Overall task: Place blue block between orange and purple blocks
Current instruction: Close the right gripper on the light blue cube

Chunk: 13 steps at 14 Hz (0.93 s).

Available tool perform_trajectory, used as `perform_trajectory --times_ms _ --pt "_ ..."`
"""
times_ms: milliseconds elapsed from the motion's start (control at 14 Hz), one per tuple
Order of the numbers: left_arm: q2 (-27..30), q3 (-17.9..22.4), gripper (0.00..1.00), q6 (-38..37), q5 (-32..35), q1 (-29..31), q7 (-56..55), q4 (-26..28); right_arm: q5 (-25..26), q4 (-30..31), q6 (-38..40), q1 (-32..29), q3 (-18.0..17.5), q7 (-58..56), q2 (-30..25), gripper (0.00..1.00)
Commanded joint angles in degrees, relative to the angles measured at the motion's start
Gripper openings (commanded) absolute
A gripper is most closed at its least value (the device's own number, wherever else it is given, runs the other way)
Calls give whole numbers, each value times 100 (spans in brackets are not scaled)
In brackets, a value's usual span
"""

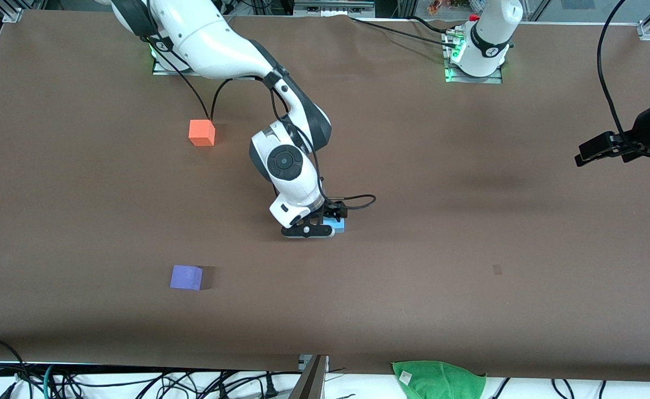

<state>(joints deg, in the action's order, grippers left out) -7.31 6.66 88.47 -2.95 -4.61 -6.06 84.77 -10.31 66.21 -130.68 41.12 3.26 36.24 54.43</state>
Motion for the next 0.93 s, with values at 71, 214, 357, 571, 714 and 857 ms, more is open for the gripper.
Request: perform_trajectory --times_ms 71,214,357,571,714,857 --pt "-59 -77 100 -216 -21 84 123 -118 29 -276 -159 221 104 444 252 100" --pt "-78 -77 100 -216 -21 75 123 -163 73 -284 -265 335 157 498 322 100" --pt "-87 -69 100 -216 -21 92 123 -163 108 -276 -370 475 253 665 392 100" --pt "-87 -51 100 -216 -30 84 123 -163 450 -258 -327 555 315 674 419 100" --pt "-148 -68 100 -216 -21 22 114 -241 661 -241 -344 529 307 561 419 100" --pt "-166 -77 100 -216 -30 22 114 -303 679 -241 -318 512 306 568 410 100"
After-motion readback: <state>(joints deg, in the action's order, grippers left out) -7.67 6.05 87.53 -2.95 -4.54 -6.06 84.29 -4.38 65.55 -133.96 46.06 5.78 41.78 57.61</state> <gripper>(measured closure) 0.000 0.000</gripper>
